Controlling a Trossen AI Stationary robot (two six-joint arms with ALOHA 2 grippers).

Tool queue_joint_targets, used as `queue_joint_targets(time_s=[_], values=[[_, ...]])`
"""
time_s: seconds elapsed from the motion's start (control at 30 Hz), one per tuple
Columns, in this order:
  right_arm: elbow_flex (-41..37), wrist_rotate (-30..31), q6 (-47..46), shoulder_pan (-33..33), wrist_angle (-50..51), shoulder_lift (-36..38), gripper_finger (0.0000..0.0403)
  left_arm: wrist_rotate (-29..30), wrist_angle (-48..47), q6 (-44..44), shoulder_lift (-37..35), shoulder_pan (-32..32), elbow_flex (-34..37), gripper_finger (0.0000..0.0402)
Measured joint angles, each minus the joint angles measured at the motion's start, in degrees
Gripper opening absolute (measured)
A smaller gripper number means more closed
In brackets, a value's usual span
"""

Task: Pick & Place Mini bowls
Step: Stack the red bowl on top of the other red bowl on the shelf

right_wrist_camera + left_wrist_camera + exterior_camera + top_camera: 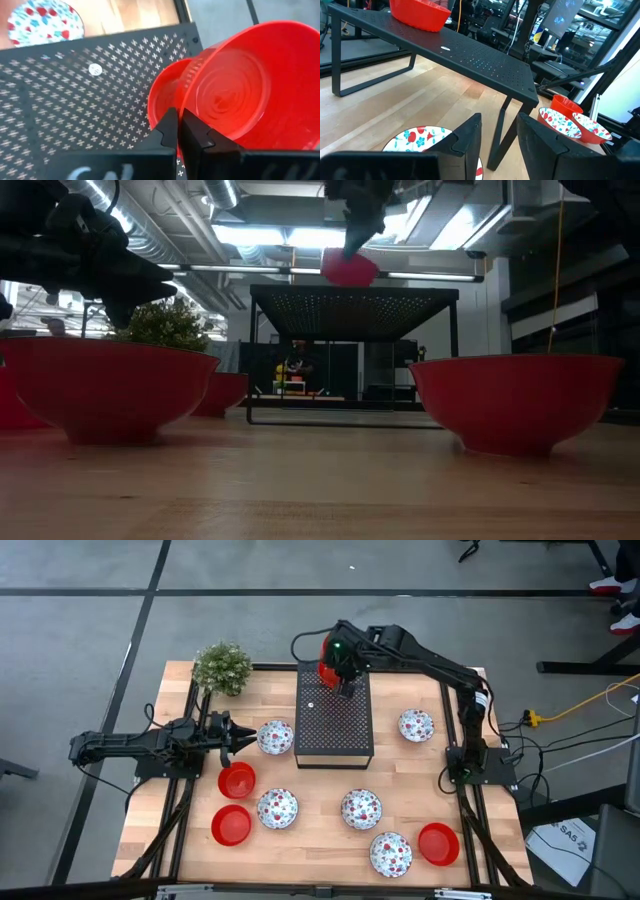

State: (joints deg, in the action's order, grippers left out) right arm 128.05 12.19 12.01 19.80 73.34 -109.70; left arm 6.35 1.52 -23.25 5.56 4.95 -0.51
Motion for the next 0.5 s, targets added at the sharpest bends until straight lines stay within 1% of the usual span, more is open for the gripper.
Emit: queue_joint_targets(time_s=[0.17,0.37,0.5], values=[[-3.05,-0.3,-1.31,1.14,-0.63,0.01,0.0007,-0.02,0.0,0.0,0.0,0.0,0.0,0.0118],[-5.62,-3.15,-0.24,1.54,-3.61,-0.02,0.0007,0.0,0.0,0.0,0.0,-0.02,0.02,0.0121],[-7.15,-3.3,0.43,1.54,-4.86,0.01,0.0007,-0.02,0.0,0.0,-0.01,-0.02,0.0,0.0123]])
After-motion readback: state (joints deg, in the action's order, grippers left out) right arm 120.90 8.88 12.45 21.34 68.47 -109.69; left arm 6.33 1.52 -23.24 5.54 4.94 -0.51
